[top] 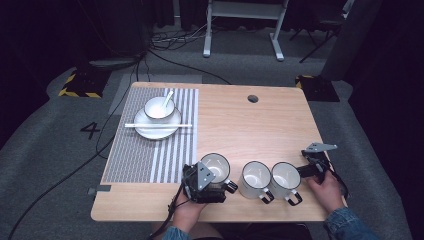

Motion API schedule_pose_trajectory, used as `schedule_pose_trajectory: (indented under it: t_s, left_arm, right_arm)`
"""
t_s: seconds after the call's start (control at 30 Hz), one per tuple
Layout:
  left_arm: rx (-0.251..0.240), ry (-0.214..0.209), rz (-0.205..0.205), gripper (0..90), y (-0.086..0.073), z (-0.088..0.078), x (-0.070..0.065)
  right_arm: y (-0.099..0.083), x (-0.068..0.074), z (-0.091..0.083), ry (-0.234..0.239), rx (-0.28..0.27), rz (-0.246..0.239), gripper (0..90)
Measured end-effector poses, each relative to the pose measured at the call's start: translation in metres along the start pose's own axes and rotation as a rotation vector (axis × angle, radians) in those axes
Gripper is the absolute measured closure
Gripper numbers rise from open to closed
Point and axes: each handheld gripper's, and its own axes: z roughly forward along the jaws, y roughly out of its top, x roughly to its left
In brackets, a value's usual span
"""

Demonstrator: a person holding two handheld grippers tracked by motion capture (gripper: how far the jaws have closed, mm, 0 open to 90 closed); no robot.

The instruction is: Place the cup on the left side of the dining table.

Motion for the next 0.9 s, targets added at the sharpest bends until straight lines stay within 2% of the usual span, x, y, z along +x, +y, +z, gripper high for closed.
schedule_pose_trajectory:
  t_s: [0.13,0.2,0.3,0.37,0.5,0.6,0.7,0.9]
  left_arm:
    - [-0.009,0.031,0.003,3.2,0.005,-0.008,0.008]
    - [-0.017,0.037,-0.008,3.2,0.007,-0.011,0.013]
    - [-0.031,0.066,-0.025,3.2,0.011,-0.017,0.024]
    - [-0.036,0.073,-0.037,3.2,0.012,-0.019,0.027]
    - [-0.054,0.103,-0.040,3.2,0.016,-0.026,0.038]
    - [-0.055,0.117,-0.047,3.2,0.018,-0.029,0.043]
    - [-0.064,0.152,-0.067,3.2,0.019,-0.035,0.056]
    - [-0.068,0.192,-0.091,3.2,0.018,-0.044,0.071]
  right_arm:
    - [0.000,0.000,0.000,0.000,0.001,0.001,0.3]
    - [0.001,0.001,0.001,0.000,-0.001,0.012,0.3]
    - [0.001,0.000,0.001,-0.001,0.000,0.009,0.3]
    - [0.001,0.000,0.001,-0.001,0.000,0.009,0.2]
    - [0.001,0.001,0.001,-0.001,0.000,0.009,0.3]
    - [0.001,0.001,0.001,-0.001,0.000,0.009,0.3]
    - [0.001,0.001,0.001,-0.001,0.000,0.009,0.2]
    - [0.001,0.001,0.001,-0.001,0.000,0.009,0.3]
